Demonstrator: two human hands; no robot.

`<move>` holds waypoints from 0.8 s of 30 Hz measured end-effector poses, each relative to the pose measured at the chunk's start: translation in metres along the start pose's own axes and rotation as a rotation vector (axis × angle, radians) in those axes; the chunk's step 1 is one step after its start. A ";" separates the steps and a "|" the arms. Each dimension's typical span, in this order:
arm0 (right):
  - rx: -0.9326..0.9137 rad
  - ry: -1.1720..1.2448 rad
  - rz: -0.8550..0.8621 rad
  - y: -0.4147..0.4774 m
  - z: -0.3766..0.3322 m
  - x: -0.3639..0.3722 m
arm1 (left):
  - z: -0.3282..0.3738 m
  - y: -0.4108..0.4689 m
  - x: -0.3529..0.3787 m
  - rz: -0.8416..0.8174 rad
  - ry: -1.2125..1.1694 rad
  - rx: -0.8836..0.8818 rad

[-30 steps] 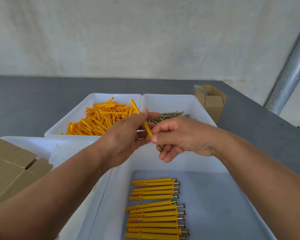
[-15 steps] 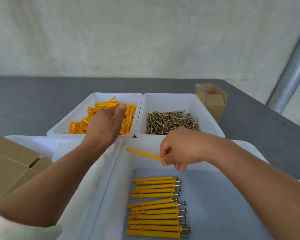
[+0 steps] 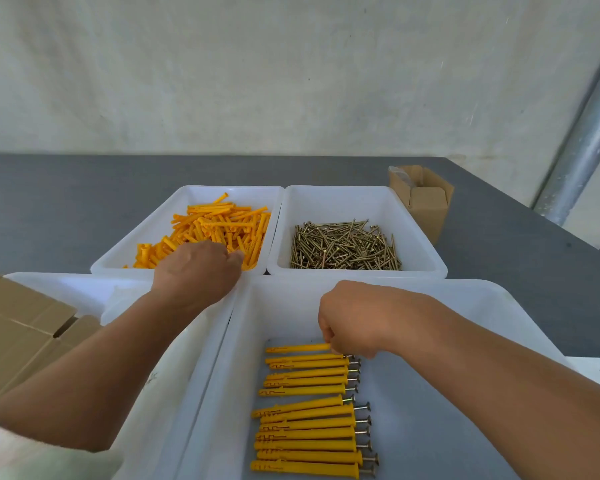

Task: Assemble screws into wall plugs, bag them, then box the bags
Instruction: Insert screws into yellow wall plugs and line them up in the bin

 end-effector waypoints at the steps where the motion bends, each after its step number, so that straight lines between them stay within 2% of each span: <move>1: -0.001 0.001 -0.004 0.001 0.000 0.000 | 0.000 0.000 0.000 -0.013 0.018 0.001; 8: -0.055 0.073 -0.021 -0.007 0.004 -0.013 | 0.004 -0.002 -0.004 -0.069 0.043 0.033; 10: -0.067 0.176 0.111 -0.011 0.011 -0.027 | 0.004 -0.001 -0.005 -0.087 0.053 0.047; 12: -0.064 0.224 0.349 -0.011 0.021 -0.038 | 0.004 0.000 -0.005 -0.093 0.040 0.045; 15: 0.056 0.215 0.577 -0.008 0.043 -0.041 | 0.003 0.000 -0.006 -0.038 -0.038 -0.002; 17: 0.152 0.211 0.539 -0.004 0.058 -0.032 | 0.002 -0.001 -0.007 0.013 -0.081 -0.028; 21: 0.258 0.252 0.279 0.004 0.075 -0.009 | 0.001 -0.001 -0.010 0.093 -0.163 -0.044; 24: 0.310 0.276 0.235 0.009 0.079 -0.003 | 0.002 -0.002 -0.011 0.145 -0.159 0.016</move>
Point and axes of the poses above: each hand's wrist, its own y-axis towards the middle knuckle, its own x-axis out of the palm, z = x × y, the point moved 2 cm from there along y, towards the middle knuckle, and after that the axes turned 4 degrees about -x, right-handed, at the moved point
